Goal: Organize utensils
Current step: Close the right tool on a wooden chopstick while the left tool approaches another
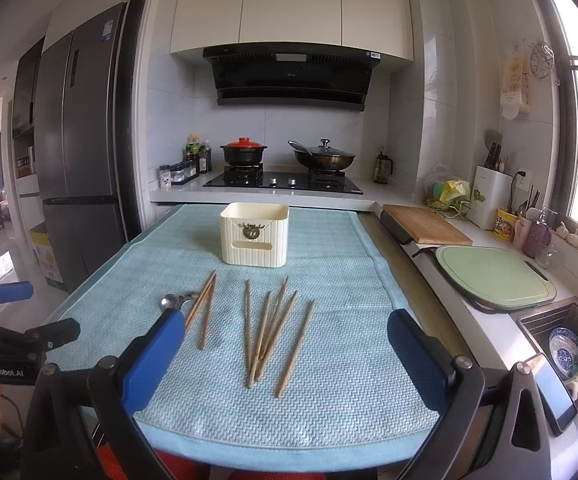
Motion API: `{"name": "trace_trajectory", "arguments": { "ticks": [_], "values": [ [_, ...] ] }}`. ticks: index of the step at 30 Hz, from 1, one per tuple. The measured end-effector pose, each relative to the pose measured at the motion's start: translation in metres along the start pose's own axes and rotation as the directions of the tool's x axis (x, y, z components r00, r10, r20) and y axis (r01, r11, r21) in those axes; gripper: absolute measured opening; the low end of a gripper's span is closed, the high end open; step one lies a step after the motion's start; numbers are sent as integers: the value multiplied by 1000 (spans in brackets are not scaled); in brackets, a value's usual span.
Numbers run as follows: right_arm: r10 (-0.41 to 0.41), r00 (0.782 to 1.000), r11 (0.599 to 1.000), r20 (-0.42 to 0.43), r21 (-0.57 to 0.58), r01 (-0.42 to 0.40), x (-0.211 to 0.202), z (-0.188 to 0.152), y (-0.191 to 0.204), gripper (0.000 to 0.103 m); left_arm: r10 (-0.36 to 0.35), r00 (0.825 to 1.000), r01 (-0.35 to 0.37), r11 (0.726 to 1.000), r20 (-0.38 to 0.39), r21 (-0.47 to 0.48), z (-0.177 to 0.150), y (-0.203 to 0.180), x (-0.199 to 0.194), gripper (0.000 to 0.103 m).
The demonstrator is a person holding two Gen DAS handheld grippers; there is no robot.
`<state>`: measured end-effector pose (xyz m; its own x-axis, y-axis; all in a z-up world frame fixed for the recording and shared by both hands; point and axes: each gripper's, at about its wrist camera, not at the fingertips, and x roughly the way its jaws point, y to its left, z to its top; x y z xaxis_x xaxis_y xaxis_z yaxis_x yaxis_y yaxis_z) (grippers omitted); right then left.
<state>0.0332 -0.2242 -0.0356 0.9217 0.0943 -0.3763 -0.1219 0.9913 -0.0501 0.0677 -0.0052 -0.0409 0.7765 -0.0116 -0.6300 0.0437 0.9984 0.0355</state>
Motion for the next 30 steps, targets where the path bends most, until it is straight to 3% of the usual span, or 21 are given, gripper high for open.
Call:
{"name": "trace_trajectory", "arguments": {
  "ticks": [5, 8, 11, 15, 17, 19, 21, 24, 30],
  "values": [
    [-23, 998, 1000, 60, 14, 22, 45, -5, -21, 103, 18, 996, -18, 1000, 82, -10, 9, 15, 37, 103],
    [-40, 999, 999, -9, 18, 40, 88, -13, -31, 103, 78, 994, -75, 996, 74, -41, 15, 31, 75, 103],
    [-61, 989, 997, -133, 41, 67, 134, -20, -41, 103, 78, 996, -75, 995, 45, -70, 20, 46, 113, 103],
    [-68, 984, 995, -162, 59, 79, 175, -31, -47, 102, 65, 997, -60, 989, 36, -139, 22, 60, 161, 103],
    [-60, 980, 995, -189, 67, 74, 198, -36, -50, 92, 54, 998, -52, 987, 11, -153, 24, 62, 183, 103],
    [-31, 971, 995, -235, 89, 53, 221, -40, -51, 71, 46, 999, -46, 987, -5, -152, 25, 62, 198, 103],
    [4, 964, 994, -265, 105, 25, 241, -44, -51, 68, 46, 999, -47, 988, -12, -146, 28, 61, 207, 103],
    [32, 950, 994, -310, 105, 1, 268, -50, -46, 47, 50, 999, -52, 987, -15, -149, 30, 62, 215, 103],
    [76, 908, 991, -412, 128, -25, 310, -60, -38, 36, 62, 997, -68, 984, -43, -165, 31, 69, 229, 103]
  ]
}}
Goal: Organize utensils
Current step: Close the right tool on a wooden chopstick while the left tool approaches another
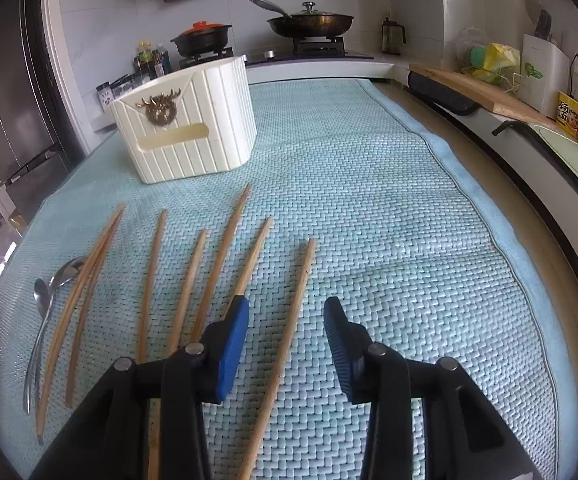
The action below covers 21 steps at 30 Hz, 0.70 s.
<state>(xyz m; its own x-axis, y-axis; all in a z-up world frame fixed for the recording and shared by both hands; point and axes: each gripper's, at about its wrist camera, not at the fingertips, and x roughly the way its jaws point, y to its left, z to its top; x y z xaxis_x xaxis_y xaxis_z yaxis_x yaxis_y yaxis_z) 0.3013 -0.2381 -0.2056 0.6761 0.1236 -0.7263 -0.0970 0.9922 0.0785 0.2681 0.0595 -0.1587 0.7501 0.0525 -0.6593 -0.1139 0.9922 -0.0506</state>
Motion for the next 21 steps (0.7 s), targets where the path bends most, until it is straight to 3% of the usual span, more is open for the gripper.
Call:
{"name": "trace_trajectory", "arguments": {
  "ticks": [1, 3, 7, 11, 21],
  "values": [
    [-13, 1000, 1000, -27, -8, 12, 8, 1, 2, 23, 2, 1000, -2, 1000, -4, -3, 0, 1, 2, 103],
    [-17, 996, 1000, -84, 1, 17, 22, 1, -1, 13, 1, 1000, -1, 1000, -15, -12, 2, 4, 6, 103],
    [-48, 996, 996, -75, -77, 42, 29, 9, 6, 11, -1, 999, 0, 1000, -38, -15, 5, 7, 14, 103],
    [-22, 997, 999, -71, -47, 19, 37, 20, -4, 9, -8, 998, 7, 1000, -68, -16, 6, 10, 21, 103],
    [-42, 998, 998, -45, -52, 40, 53, 33, -8, 8, -117, 978, 113, 993, -174, -34, 29, 7, 51, 103]
  ]
}}
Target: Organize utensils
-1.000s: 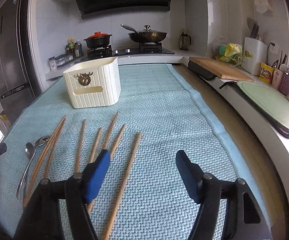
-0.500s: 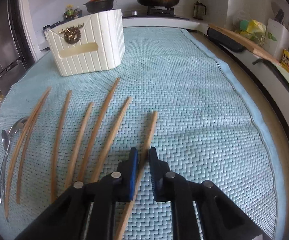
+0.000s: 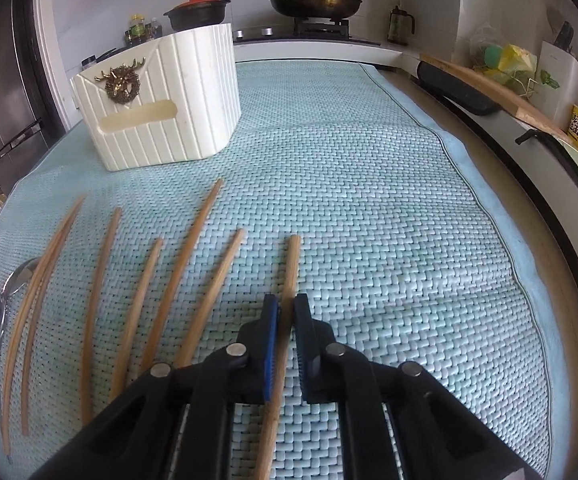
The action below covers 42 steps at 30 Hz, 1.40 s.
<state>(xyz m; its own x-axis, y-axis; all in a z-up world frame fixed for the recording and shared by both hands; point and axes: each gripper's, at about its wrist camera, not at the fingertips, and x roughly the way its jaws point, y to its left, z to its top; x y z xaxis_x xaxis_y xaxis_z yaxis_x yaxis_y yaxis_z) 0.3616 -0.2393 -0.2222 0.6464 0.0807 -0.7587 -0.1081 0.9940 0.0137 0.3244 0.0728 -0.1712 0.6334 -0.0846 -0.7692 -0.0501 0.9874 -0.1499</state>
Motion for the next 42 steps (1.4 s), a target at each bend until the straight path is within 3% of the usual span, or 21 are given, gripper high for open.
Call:
{"name": "trace_trajectory", "arguments": {
  "ticks": [10, 14, 17, 19, 20, 22, 24, 25, 27, 30, 36, 37, 39, 41, 42],
  "values": [
    [3, 1000, 1000, -1, 5, -3, 0, -1, 1, 8, -69, 986, 74, 997, -151, 29, 61, -22, 59, 101],
    [8, 1000, 1000, -3, 18, -8, -1, -3, 1, 8, -53, 967, 63, 998, -247, 30, 83, -34, 96, 85],
    [7, 1000, 1000, -2, 18, -7, 0, -1, -1, 8, -44, 956, 52, 998, -290, 19, 96, -42, 115, 80],
    [5, 1000, 1000, -2, 17, -5, 0, -1, -2, 8, -30, 952, 40, 999, -305, 28, 101, -49, 125, 73],
    [5, 1000, 1000, -1, 18, -4, 0, -2, -1, 8, -24, 948, 35, 999, -317, 31, 102, -53, 130, 64],
    [5, 1000, 1000, -1, 20, -5, 1, -2, -2, 8, 26, 952, -8, 998, -304, 59, 104, -61, 135, 56],
    [5, 1000, 1000, 0, 22, -5, 1, -2, -1, 8, 49, 957, -27, 996, -287, 80, 106, -68, 138, 21],
    [5, 1000, 1000, 1, 22, -5, 1, -2, -1, 8, 35, 956, -15, 997, -290, 72, 107, -69, 141, 11],
    [6, 1000, 1000, 0, 22, -6, 1, -2, -1, 8, 0, 959, 14, 999, -282, 45, 110, -67, 143, 6],
    [9, 1000, 1000, 1, 26, -9, 1, -2, -2, 8, -46, 963, 53, 998, -265, 17, 114, -59, 146, 6],
    [11, 1000, 999, 2, 36, -11, 2, -3, -3, 8, -57, 967, 47, 998, -246, -48, 126, -26, 143, 10],
    [11, 1000, 999, 2, 38, -11, 2, -3, -4, 8, -57, 966, 45, 998, -252, -52, 126, -24, 142, 14],
    [11, 1000, 999, 2, 41, -11, 2, -3, -3, 8, -54, 966, 44, 998, -252, -45, 124, -16, 136, 42],
    [13, 1000, 999, 2, 45, -13, 2, -3, -3, 8, -40, 971, 35, 999, -237, -26, 119, -14, 124, 54],
    [13, 1000, 999, 3, 47, -13, 2, -3, -3, 8, -39, 971, 36, 999, -235, -14, 116, -15, 120, 54]
  ]
}}
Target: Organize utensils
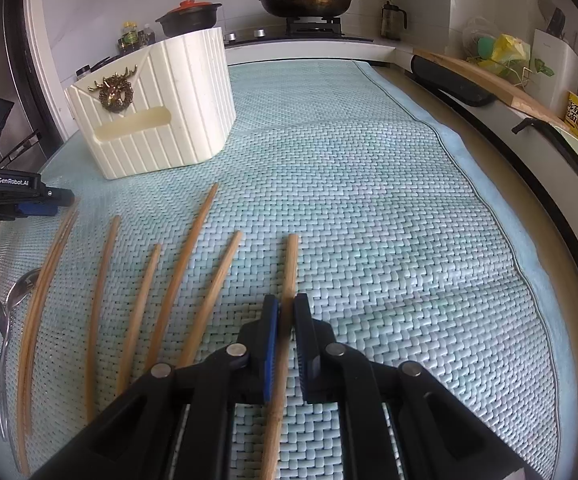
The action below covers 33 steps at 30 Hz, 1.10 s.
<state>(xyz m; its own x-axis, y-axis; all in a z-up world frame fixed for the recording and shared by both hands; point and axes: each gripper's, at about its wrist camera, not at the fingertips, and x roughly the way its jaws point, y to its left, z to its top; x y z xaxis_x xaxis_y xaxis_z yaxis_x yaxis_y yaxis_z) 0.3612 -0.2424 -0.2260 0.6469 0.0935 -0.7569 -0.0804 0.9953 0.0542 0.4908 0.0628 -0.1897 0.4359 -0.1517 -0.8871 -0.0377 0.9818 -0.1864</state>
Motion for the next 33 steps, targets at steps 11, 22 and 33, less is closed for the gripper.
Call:
{"name": "trace_trajectory", "arguments": {
  "ticks": [11, 22, 33],
  "values": [
    [5, 1000, 1000, 1, 9, -5, 1, -1, 1, 8, 51, 999, -51, 998, 4, 21, 21, 4, 14, 17],
    [14, 1000, 1000, 2, 18, -15, 0, -2, -1, 8, -63, 998, 62, 996, -10, -61, 48, 38, 1, 24],
    [24, 1000, 999, 3, 28, -24, -1, -3, -3, 8, 129, 992, -128, 989, -8, 74, 25, 10, 0, 103]
  ]
}}
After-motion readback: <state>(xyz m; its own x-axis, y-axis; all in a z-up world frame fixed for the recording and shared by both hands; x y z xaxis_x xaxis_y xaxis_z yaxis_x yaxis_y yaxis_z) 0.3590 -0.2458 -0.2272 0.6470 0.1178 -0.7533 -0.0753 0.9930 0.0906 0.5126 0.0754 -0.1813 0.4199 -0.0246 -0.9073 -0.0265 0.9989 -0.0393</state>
